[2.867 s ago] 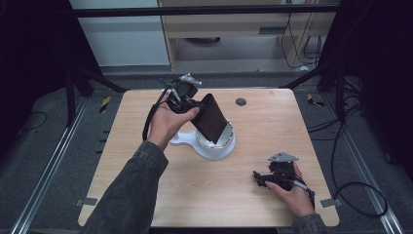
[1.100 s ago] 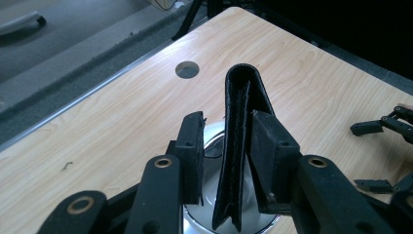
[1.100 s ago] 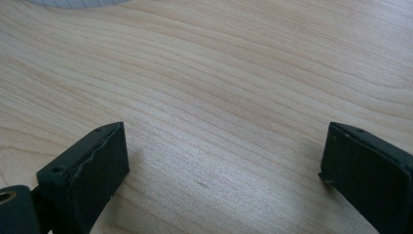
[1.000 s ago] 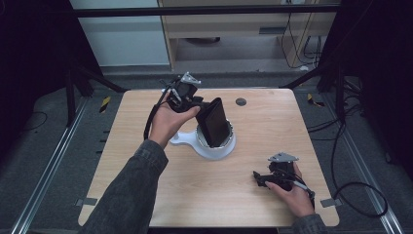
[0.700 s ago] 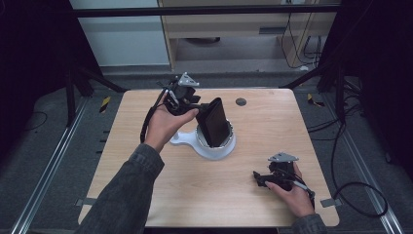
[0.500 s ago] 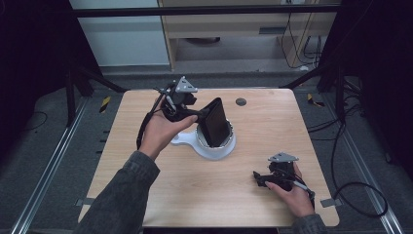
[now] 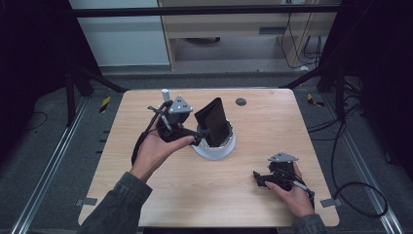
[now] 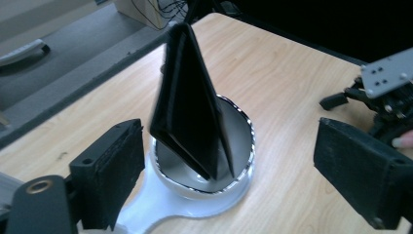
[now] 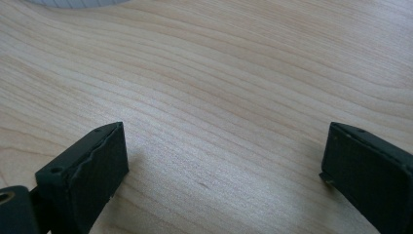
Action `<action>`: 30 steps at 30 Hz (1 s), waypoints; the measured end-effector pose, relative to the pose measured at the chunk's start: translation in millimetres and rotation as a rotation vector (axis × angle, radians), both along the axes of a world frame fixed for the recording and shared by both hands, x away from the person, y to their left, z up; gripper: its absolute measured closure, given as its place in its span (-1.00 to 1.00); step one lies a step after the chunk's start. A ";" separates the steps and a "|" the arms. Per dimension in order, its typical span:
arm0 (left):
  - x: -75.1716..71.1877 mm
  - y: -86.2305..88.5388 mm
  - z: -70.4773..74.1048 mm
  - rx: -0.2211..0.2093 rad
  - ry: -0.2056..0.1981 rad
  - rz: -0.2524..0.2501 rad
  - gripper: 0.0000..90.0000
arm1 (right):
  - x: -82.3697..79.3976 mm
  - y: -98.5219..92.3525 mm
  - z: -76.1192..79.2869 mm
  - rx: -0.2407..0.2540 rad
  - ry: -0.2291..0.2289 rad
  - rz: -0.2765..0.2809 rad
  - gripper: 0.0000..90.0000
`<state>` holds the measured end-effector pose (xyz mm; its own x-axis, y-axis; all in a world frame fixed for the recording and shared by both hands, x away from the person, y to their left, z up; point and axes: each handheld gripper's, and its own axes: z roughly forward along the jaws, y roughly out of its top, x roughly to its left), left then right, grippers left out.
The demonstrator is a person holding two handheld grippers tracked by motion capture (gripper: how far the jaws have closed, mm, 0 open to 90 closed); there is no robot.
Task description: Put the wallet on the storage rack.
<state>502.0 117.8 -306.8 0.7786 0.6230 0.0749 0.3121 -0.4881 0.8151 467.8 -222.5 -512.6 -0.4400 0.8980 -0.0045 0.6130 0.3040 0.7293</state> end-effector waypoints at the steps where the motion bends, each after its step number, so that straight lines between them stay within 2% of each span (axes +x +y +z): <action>1: -2.3 0.4 -3.5 0.002 0.004 -0.006 -0.78 | -0.1 0.2 0.0 0.002 0.002 -0.001 -0.93; 8: -17.6 8.5 -22.0 -0.011 0.014 -0.014 -0.85 | 0.0 0.3 0.0 0.000 0.002 -0.003 -0.93; 9: -20.3 10.5 -26.6 -0.007 0.021 -0.028 -0.86 | 0.0 0.3 0.0 0.000 0.001 -0.002 -0.93; 13: -24.5 14.8 -37.8 0.013 0.022 -0.026 -0.88 | -0.1 0.4 0.0 0.001 0.001 -0.004 -0.93; 14: -25.3 16.4 -41.4 0.007 0.031 -0.026 -0.88 | -0.1 0.4 0.0 0.001 0.001 -0.004 -0.93; 18: -28.5 23.2 -57.2 0.030 0.065 -0.037 -0.88 | -0.1 0.4 0.0 0.001 0.001 -0.003 -0.93; 22: -32.4 30.3 -72.8 0.035 0.072 -0.019 -0.89 | -0.3 0.6 0.0 0.002 0.002 -0.006 -0.93; 30: -37.1 41.1 -90.9 0.064 0.087 -0.011 -0.88 | -0.1 0.3 0.0 -0.003 -0.002 -0.005 -0.93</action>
